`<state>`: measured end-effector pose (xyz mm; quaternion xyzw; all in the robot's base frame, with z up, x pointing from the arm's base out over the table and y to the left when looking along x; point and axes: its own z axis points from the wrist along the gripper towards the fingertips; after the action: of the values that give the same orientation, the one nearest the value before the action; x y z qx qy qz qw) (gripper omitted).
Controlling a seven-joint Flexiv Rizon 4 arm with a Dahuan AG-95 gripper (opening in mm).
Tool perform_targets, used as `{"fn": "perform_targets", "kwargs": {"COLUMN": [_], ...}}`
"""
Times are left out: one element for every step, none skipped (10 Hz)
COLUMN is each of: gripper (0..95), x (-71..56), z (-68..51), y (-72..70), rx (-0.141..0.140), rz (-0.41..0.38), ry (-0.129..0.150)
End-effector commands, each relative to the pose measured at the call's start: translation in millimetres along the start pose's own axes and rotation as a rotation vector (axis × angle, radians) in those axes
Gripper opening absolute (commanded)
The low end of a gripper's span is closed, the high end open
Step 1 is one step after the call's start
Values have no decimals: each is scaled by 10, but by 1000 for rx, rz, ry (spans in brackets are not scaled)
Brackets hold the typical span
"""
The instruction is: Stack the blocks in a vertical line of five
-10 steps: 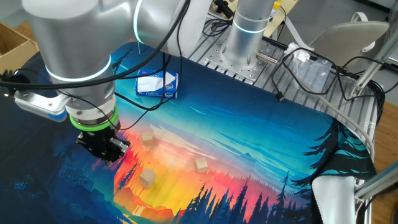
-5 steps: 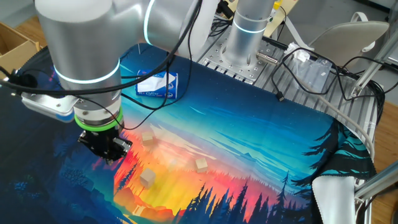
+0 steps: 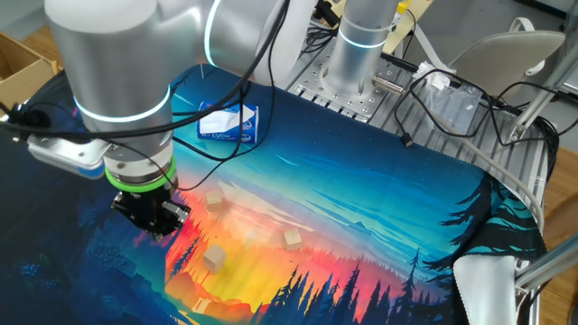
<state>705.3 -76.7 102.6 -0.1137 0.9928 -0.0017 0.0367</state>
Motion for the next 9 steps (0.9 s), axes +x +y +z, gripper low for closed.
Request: {"fn": "perform_targets", "kwargs": {"gripper": [0, 0, 0, 0, 0, 0, 0, 0, 0], "x": [5, 5, 5, 5, 14, 42, 103, 158, 224], "z": [-3, -3, -3, -3, -16, -22, -6, 10, 17], "y": [3, 3, 3, 3, -12, -50, -120, -179, -247], "rx": [-11, -12, -15, -24, -27, -30, -51, -54, -50], "rz": [7, 6, 6, 4, -4, -13, -11, -11, -11], "ry": [1, 3, 3, 3, 2, 1, -3, -7, -9]}}
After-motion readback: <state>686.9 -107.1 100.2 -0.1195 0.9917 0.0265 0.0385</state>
